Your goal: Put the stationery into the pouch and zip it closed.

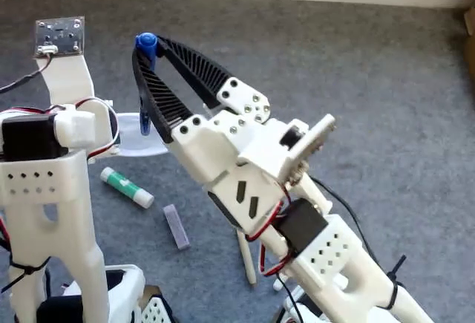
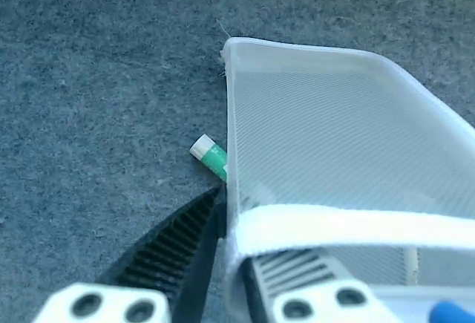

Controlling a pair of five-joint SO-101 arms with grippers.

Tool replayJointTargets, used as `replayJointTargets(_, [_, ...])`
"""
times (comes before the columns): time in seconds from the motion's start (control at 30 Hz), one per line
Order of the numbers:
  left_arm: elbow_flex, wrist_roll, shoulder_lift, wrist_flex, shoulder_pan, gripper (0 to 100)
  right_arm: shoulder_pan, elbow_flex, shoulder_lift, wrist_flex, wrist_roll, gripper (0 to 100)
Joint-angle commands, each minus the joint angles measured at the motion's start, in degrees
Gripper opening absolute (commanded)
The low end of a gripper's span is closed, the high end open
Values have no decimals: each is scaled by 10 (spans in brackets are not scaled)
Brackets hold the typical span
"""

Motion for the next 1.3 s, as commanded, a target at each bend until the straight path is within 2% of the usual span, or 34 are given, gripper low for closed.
replayJointTargets(0.0, [-7, 4, -18, 5, 8, 5, 17, -4, 20, -16, 26, 5])
replayJointTargets(0.2, [-7, 4, -18, 5, 7, 5, 25, 48, 40, -13, 134, 5])
replayJointTargets(0.4, [-7, 4, -18, 5, 7, 5, 4, 79, 43, -12, 191, 5])
replayJointTargets(0.77, [-7, 4, -18, 5, 7, 5, 4, 86, 40, -11, 193, 5])
replayJointTargets(1.27, [2, 3, -19, 5, -15, 5, 3, 285, -116, -11, 192, 5])
